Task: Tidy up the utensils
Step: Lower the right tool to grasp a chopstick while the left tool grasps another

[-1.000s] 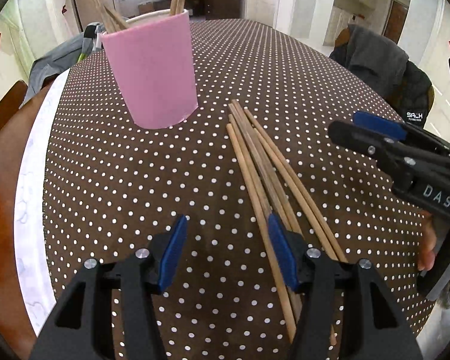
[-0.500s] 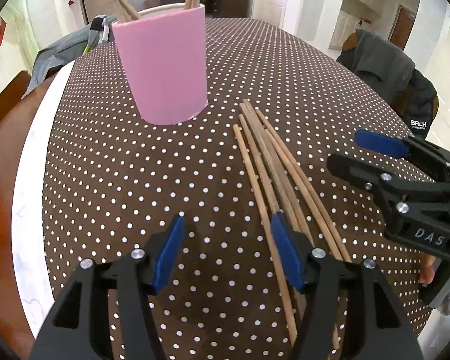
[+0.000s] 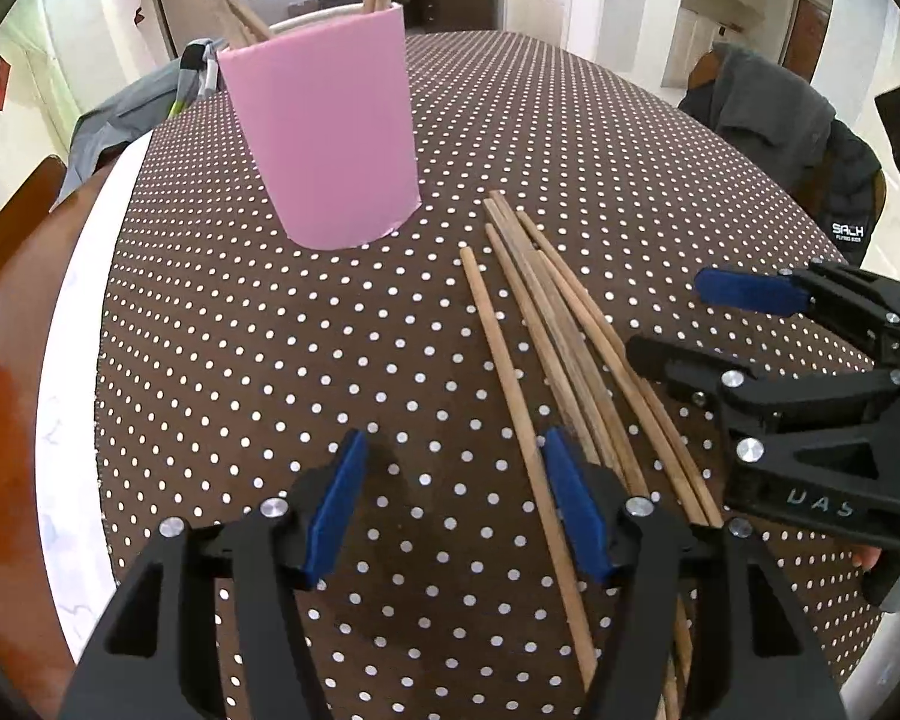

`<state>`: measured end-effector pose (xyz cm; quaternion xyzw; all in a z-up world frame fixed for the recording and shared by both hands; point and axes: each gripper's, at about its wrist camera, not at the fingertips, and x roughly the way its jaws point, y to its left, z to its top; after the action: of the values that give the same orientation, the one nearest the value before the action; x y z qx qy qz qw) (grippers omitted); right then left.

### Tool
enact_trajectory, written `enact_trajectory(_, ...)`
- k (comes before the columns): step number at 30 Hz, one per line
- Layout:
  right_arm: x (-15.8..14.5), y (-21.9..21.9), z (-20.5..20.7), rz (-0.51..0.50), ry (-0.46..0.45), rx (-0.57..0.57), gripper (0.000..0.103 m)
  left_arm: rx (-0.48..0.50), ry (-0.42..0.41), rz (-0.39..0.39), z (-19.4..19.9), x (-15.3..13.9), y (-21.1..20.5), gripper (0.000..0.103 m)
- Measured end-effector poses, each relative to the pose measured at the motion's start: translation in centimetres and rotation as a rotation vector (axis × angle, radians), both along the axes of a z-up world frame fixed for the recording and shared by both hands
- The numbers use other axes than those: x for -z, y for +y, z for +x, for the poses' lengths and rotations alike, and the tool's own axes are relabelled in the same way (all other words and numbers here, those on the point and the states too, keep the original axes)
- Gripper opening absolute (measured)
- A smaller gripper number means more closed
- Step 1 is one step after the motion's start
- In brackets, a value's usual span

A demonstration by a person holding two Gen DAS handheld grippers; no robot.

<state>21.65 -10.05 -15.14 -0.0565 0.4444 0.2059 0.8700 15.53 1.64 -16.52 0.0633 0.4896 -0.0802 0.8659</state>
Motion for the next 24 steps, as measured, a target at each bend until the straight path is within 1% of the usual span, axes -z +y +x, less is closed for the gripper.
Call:
enact_trajectory(3, 0.0, 0.5, 0.3, -0.020, 0.002, 0.000, 0.067, -0.005, -0.002, -0.003, 0.2, 0.0, 0.3, 0.061)
enact_trajectory(9, 0.0, 1.7, 0.6, -0.038, 0.006, -0.001, 0.067, -0.006, -0.006, -0.006, 0.5, 0.1, 1.1, 0.061)
enact_trajectory(16, 0.0, 1.0, 0.9, -0.048, 0.033, -0.013, 0.067, -0.005, 0.007, -0.006, 1.1, 0.1, 1.3, 0.061)
enact_trajectory(18, 0.1, 1.9, 1.2, -0.117, 0.032, -0.028, 0.067, -0.004, 0.024, -0.003, 1.8, 0.1, 1.3, 0.061)
enact_trajectory(20, 0.0, 2.5, 1.8, -0.135, 0.043, -0.041, 0.067, -0.005, 0.044, 0.000, 2.6, 0.0, 1.3, 0.061)
enact_trajectory(22, -0.2, 2.7, 2.5, -0.129, 0.087, -0.078, 0.055, 0.004, 0.073, 0.007, 3.4, 0.0, 1.1, 0.061)
enact_trajectory(23, -0.3, 2.8, 2.8, -0.137, 0.096, -0.088, 0.052, 0.010, 0.088, 0.010, 3.7, 0.0, 1.1, 0.061)
enact_trajectory(24, -0.4, 2.8, 3.1, -0.135, 0.109, -0.099, 0.044, 0.016, 0.103, 0.012, 4.1, -0.1, 1.0, 0.061)
